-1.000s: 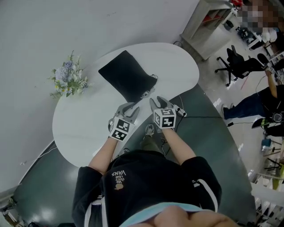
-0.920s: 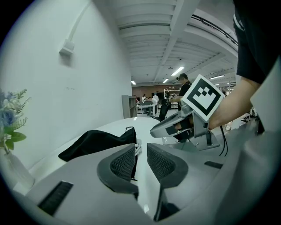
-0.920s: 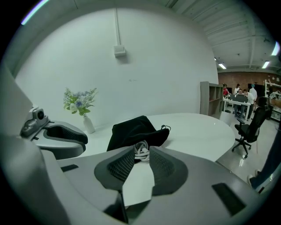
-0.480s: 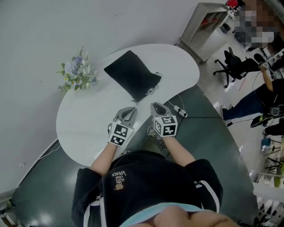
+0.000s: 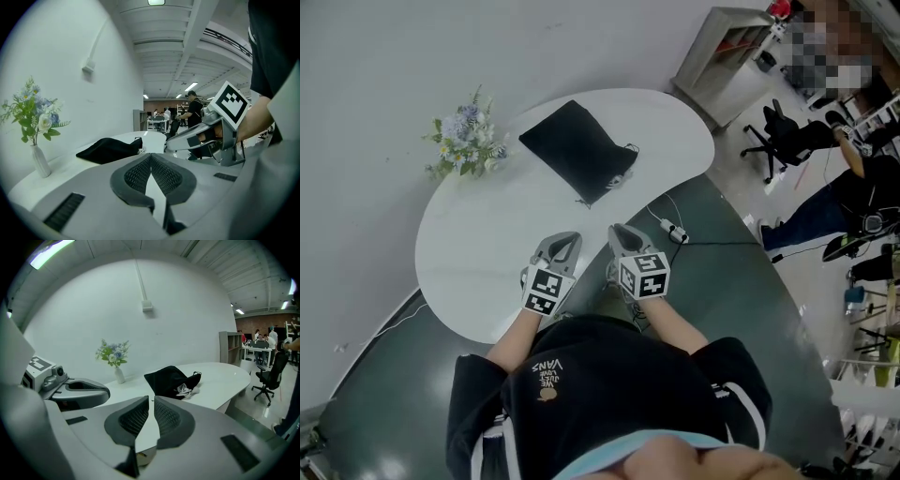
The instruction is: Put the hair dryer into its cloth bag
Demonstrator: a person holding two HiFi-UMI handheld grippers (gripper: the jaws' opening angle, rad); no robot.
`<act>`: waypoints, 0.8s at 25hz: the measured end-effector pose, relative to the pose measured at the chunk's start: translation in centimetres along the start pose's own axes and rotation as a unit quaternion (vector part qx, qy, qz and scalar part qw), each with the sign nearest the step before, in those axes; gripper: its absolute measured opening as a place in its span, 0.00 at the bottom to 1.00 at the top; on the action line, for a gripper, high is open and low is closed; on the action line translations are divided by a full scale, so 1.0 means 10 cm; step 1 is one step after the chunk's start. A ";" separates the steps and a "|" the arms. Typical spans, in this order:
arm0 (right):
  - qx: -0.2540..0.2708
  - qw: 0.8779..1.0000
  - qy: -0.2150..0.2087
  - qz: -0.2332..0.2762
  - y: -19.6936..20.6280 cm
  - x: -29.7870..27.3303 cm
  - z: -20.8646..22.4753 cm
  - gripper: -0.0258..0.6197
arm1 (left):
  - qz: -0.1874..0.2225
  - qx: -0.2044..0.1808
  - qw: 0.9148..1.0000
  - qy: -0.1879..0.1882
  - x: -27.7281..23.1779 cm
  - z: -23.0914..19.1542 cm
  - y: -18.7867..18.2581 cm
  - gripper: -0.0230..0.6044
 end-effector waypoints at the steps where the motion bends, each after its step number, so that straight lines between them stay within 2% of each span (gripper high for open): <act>1: 0.000 1.000 0.001 0.000 0.02 0.02 -0.04 0.14 | 0.002 0.002 1.000 -0.001 0.04 0.01 0.01 0.07; 9: -0.006 1.000 0.007 0.004 0.12 0.19 -0.27 0.13 | 0.002 0.021 1.000 -0.011 0.39 0.04 0.11 0.07; 20: -0.006 1.000 0.006 -0.001 0.26 0.32 -0.43 0.12 | 0.008 0.027 0.999 -0.031 0.65 0.05 0.18 0.07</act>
Point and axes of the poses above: the fingertips, and each gripper's own axes: x backward along the fingers, z to its right, y out of its underside, the point moved 10 cm from there along x, backward along the fingers, and after that the axes turned 11 degrees about -y, right-handed, at the moved point
